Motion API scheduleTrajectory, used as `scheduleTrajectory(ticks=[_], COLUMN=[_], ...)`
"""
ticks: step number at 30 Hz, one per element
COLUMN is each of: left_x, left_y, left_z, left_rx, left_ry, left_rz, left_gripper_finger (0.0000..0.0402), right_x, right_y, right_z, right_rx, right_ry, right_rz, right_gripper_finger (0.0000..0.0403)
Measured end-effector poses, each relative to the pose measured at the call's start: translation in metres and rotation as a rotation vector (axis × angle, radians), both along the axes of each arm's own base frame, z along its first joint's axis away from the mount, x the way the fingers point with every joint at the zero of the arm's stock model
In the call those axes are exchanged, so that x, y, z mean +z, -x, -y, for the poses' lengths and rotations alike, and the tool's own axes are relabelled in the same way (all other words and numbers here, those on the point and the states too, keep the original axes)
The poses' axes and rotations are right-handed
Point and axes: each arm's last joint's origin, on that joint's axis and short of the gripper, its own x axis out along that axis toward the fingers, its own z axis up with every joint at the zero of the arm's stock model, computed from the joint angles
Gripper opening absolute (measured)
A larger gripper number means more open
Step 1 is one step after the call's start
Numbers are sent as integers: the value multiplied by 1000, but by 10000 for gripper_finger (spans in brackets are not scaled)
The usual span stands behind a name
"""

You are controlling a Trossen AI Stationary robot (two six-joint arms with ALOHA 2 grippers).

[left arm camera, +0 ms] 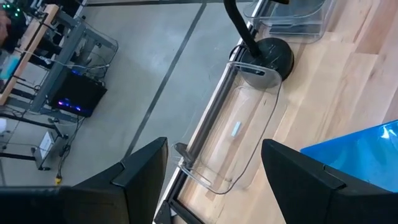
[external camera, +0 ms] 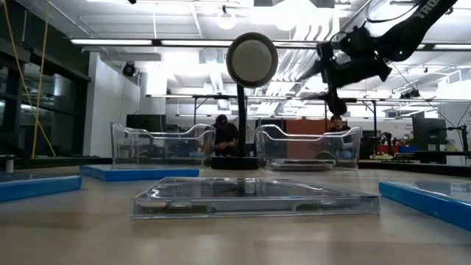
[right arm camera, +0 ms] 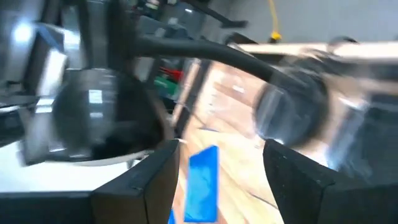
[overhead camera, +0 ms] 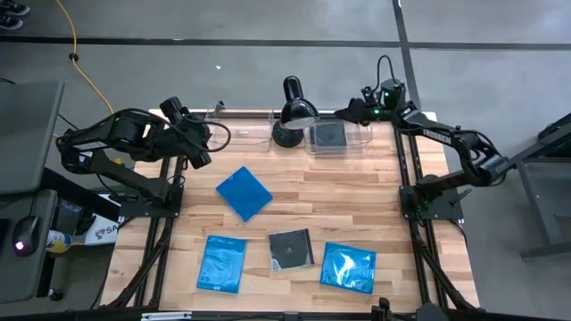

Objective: Pick & place jewel cases by type
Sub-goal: Put the black CD case into the right transparent bin

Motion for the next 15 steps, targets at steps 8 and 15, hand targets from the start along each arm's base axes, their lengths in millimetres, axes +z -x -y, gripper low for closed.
scheduleTrajectory(ticks=[8,15], left_x=[-12,-54], left_y=[-6,-21], left_z=[0,5], left_rx=[-33,-119], left_ry=[-22,111], left_rz=[-48,56], left_gripper_finger=[255,255], right_x=[54,85], right_y=[2,7], right_z=[-34,-105], right_rx=[55,90], right_ry=[156,180], right_rz=[172,168], right_gripper_finger=[211,211])
